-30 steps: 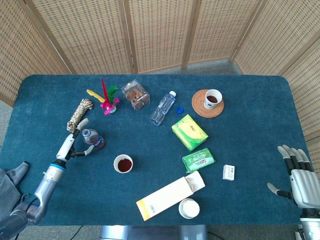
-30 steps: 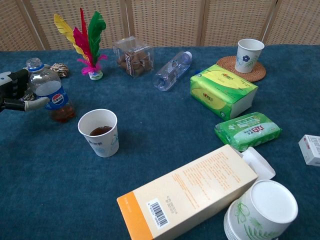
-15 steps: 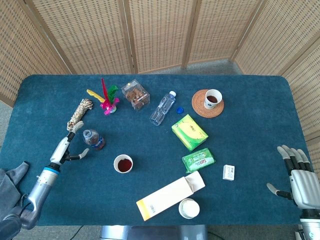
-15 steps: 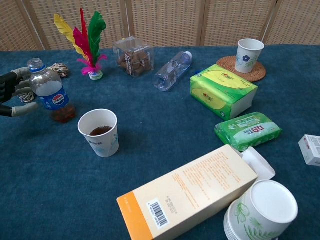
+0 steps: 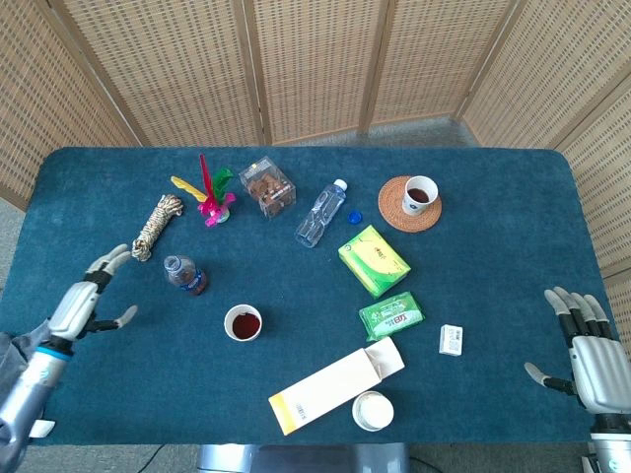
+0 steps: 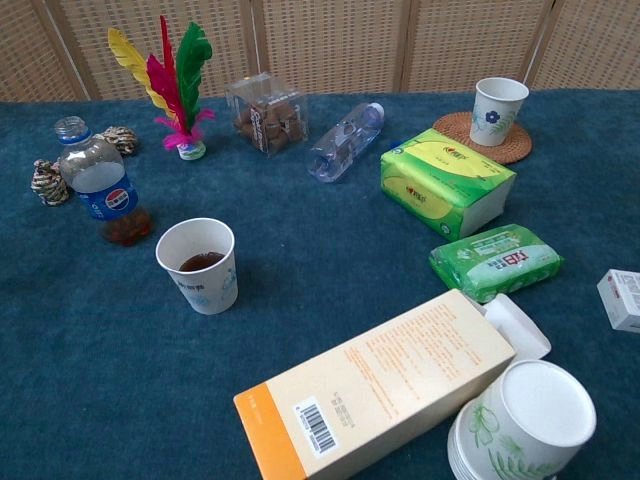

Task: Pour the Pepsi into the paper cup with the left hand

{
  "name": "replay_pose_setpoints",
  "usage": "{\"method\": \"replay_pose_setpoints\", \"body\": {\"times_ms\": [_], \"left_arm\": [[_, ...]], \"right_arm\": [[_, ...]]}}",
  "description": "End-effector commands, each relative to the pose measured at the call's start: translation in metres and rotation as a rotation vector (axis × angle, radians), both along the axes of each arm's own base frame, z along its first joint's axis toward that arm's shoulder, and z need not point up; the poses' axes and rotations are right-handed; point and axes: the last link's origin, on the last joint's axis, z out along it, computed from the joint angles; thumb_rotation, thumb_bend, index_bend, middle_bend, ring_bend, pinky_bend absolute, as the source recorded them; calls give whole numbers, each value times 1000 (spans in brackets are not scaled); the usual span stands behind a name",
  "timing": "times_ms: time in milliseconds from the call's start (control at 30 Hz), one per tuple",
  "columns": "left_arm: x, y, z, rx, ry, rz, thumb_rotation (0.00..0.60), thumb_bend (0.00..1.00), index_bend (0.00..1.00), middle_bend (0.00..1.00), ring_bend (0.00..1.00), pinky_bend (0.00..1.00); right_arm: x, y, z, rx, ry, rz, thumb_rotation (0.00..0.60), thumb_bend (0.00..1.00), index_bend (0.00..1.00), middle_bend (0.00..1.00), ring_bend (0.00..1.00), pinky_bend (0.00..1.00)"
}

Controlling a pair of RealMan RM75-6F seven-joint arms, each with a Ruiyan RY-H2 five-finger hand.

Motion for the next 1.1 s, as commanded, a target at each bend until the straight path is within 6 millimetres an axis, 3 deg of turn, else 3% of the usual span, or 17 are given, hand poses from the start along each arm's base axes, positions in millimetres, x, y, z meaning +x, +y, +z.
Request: {"method": "replay_pose_setpoints", "body": {"times_ms": [33, 200, 333, 800, 1100], "left_arm": [[-12, -18, 30, 81, 81, 19, 600, 394, 0, 0, 0, 0], [-29, -30, 64, 209, 266, 86, 600, 395, 0, 0, 0, 0], [-26, -38, 77, 269, 319, 135, 600, 394, 0, 0, 0, 0], [-5, -71, 85, 279, 436, 170, 600, 396, 0, 0, 0, 0], [1, -79, 89, 253, 459, 204, 600, 396, 0, 0, 0, 0]], "right_arm": [[0, 0, 0, -1, 2, 0, 600, 92, 0, 0, 0, 0], [0, -1, -1, 1, 10, -3, 600, 91, 0, 0, 0, 0], [-1, -2, -1, -2, 14, -12, 600, 92, 0, 0, 0, 0], [-8, -7, 9, -103, 94, -48, 600, 94, 0, 0, 0, 0], [-9, -8, 4, -130, 170, -44, 600, 95, 0, 0, 0, 0]]}}
